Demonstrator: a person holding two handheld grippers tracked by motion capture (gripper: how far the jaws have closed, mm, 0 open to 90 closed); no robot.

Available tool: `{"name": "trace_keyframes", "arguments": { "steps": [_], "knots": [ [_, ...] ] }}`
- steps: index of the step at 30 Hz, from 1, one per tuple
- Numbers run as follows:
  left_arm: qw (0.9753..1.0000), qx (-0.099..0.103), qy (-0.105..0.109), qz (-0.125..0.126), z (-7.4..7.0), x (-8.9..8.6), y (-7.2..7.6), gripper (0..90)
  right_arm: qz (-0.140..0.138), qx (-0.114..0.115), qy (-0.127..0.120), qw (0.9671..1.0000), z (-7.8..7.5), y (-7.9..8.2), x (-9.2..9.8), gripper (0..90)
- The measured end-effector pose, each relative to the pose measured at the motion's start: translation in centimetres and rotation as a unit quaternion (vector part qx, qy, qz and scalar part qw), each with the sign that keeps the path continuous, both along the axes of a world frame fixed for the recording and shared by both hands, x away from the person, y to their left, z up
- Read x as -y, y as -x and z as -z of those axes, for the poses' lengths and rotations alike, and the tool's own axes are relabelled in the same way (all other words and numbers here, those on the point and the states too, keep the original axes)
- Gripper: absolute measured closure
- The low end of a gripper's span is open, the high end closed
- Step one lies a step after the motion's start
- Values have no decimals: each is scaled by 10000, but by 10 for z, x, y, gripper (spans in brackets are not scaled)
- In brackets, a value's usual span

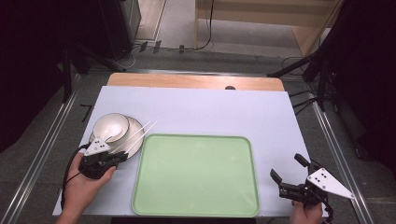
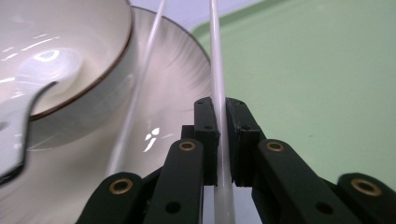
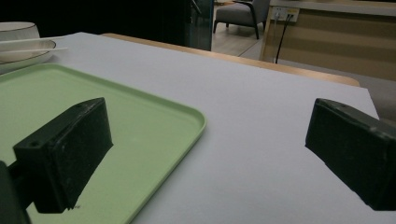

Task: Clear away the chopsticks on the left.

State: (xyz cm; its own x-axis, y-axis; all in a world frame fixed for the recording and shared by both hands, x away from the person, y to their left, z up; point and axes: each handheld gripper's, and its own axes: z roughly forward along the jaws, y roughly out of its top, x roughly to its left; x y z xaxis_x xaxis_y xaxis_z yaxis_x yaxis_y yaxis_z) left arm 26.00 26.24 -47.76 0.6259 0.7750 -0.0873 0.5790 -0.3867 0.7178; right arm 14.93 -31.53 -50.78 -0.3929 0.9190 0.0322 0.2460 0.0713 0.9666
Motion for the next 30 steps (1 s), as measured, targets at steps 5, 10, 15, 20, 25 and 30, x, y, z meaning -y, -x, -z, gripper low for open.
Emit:
{"name": "trace_keyframes", "arguments": {
  "steps": [5, 10, 15, 20, 25, 30],
  "knots": [
    [9999, -73, 36, 77, 1, 11, 6, 846, -36, 8, 12, 10000, 0, 0, -1, 5],
    [9999, -118, 23, 106, 4, 26, 14, 845, -44, 8, -5, 10000, -1, 0, -2, 5],
    [9995, -258, -36, 197, 11, 42, 19, 845, -55, 18, 3, 10000, 0, 0, -1, 5],
    [9988, -404, 40, 282, 19, 57, 23, 846, -50, 16, 1, 10000, -1, 0, -1, 5],
    [9983, -530, 192, 172, 27, 66, 27, 845, -53, 21, -6, 10000, -1, 0, -1, 5],
    [9981, -608, 41, 118, 36, 77, 33, 843, -48, 33, -21, 10000, -1, 1, -1, 5]
  ]
}}
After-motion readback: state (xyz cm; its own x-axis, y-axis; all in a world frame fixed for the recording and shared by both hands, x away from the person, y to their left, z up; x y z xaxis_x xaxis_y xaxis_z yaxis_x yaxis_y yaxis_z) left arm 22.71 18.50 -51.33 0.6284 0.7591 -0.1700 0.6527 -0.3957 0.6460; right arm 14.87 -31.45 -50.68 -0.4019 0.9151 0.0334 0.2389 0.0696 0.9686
